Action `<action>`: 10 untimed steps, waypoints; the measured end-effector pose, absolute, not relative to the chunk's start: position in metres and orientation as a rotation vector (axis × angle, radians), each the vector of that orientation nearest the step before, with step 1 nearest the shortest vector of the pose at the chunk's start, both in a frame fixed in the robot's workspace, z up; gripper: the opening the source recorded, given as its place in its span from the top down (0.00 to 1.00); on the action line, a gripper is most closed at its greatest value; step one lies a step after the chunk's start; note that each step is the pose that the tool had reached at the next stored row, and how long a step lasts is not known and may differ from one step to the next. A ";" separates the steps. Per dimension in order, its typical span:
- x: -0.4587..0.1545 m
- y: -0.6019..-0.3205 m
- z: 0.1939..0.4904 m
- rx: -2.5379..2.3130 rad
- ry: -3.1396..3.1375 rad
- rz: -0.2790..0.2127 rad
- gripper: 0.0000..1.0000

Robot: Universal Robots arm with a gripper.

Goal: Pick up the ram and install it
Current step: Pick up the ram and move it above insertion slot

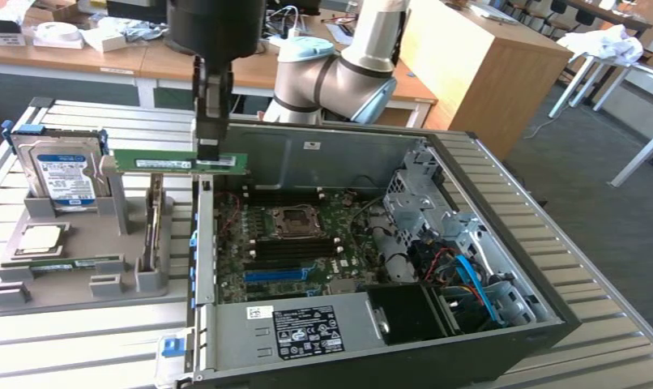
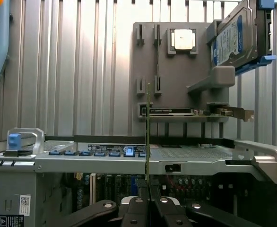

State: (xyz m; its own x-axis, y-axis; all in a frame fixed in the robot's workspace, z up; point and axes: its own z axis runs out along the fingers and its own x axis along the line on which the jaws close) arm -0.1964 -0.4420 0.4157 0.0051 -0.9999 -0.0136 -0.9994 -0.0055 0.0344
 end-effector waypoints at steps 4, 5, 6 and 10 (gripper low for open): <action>-0.189 -0.442 0.416 2.216 -2.204 -0.054 0.89; -0.187 -0.442 0.416 2.216 -2.204 -0.054 0.89; -0.186 -0.442 0.416 2.216 -2.204 -0.054 0.89; -0.177 -0.442 0.416 2.216 -2.203 -0.055 0.89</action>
